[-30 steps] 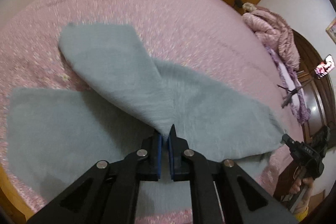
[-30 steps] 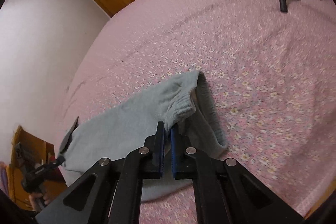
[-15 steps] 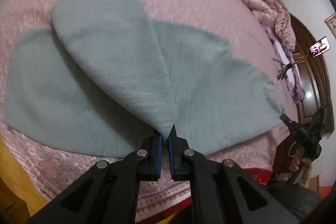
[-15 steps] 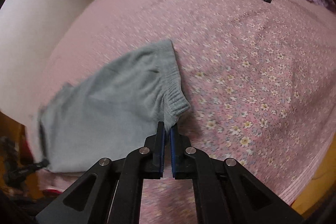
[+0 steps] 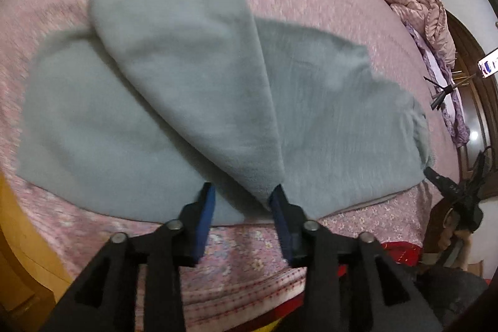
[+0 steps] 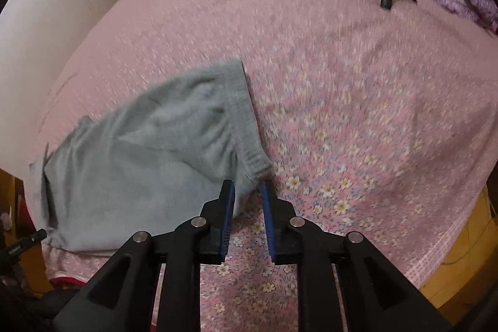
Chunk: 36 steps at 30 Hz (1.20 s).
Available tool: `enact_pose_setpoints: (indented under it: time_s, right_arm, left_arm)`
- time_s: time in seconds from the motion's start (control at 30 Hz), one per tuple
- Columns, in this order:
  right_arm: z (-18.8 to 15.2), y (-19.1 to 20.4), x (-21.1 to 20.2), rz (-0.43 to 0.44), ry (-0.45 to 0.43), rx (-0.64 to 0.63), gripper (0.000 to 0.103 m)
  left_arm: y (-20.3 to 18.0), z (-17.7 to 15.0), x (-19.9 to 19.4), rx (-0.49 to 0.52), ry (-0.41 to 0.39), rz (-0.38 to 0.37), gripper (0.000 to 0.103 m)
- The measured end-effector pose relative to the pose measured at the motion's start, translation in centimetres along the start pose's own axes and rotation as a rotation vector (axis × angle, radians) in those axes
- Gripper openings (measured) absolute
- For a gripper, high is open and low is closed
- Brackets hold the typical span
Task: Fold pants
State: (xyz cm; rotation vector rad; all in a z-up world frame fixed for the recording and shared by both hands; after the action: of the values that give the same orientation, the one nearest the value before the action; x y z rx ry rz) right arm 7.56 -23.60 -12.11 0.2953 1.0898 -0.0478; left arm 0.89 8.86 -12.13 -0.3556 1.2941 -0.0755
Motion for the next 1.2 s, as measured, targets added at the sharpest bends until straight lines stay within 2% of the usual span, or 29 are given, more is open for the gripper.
enact_pose_setpoints:
  time_s: [0.13,0.23,0.47,0.57,0.8,1.2]
  right_arm:
    - [0.6,2.8,-1.6,0.040,-0.029,-0.050,0.021]
    - [0.8,5.5,-1.1,0.082,-0.022,-0.079,0.022]
    - [0.9,12.2,1.9,0.219,0.011,-0.052,0.022]
    - [0.5,15.0,2.8,0.231,0.032,-0.105,0.022]
    - [0.4,20.6,4.2,0.262,0.062,-0.189,0.022]
    - [0.2,26.3,6.3,0.327,0.107,-0.209,0.022]
  left_arm:
    - [0.2,0.5,-1.9,0.024,-0.059,0.052,0.046]
    - [0.3,1.1,-3.1,0.033,-0.106,0.090,0.053]
    - [0.6,3.3,-3.0,-0.003,-0.148,0.095,0.055]
    - [0.1,4.2,-2.6,-0.006,-0.157,0.084,0.055]
    - [-1.2,7.0,-2.6,0.049,-0.212,0.116,0.060]
    - [0.2,10.4,-0.7,0.004,-0.223,0.126,0.062]
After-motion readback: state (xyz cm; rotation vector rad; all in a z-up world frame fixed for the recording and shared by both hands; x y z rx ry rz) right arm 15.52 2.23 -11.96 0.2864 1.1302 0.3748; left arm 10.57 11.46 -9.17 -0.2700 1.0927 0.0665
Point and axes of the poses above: each gripper's, at about its wrist camera, not at the fingertips, and x roughly the way its jaws point, y to its left, z to its top, the point moved 10 cm from there along x, roughly the way its jaws point, and after that the axes turned 2 degrees about y, right-handed, at the moved point
